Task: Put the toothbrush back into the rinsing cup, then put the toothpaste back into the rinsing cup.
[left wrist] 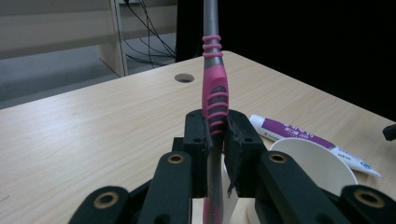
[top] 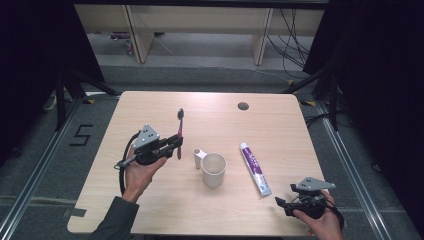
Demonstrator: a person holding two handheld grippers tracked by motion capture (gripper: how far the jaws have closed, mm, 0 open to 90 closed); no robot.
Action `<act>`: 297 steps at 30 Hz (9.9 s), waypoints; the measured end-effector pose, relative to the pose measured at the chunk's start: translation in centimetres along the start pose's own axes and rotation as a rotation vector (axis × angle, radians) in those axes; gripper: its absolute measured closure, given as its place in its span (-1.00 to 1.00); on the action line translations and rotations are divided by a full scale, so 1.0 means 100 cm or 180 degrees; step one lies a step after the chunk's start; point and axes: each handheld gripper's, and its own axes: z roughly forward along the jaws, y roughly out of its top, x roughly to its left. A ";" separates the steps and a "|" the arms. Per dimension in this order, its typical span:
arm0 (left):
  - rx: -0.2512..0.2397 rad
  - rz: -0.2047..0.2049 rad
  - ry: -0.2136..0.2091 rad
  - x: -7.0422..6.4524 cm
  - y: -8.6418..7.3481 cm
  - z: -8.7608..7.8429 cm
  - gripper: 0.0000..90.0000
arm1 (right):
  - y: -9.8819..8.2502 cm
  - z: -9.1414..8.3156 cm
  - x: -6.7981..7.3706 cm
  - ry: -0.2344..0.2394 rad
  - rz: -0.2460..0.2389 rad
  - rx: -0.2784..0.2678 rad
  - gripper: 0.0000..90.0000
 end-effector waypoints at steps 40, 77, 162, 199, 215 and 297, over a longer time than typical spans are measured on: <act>-0.0239 0.0063 -0.0059 -0.016 0.007 0.041 0.76 | -0.001 0.000 -0.001 -0.0113 -0.0096 -0.0065 -0.47; 0.0053 0.0064 -0.0096 -0.019 -0.027 0.049 0.75 | 0.000 -0.001 0.000 -0.0075 -0.0074 -0.0007 -0.47; 0.0750 -0.0121 -0.0042 -0.046 -0.096 -0.043 -0.48 | -0.002 -0.001 -0.001 -0.0073 0.0066 -0.0059 -0.47; 0.0887 -0.0026 -0.0076 -0.053 -0.113 -0.051 -0.49 | 0.049 0.001 -0.013 -0.0089 -0.0082 0.0059 -0.39; 0.0892 -0.0018 -0.0091 -0.053 -0.114 -0.051 -0.49 | 0.089 0.031 -0.007 0.0018 -0.0162 0.0347 -0.28; 0.0935 0.0040 -0.0142 -0.055 -0.113 -0.051 -0.48 | 0.106 0.075 0.025 0.0543 -0.0754 0.1054 0.91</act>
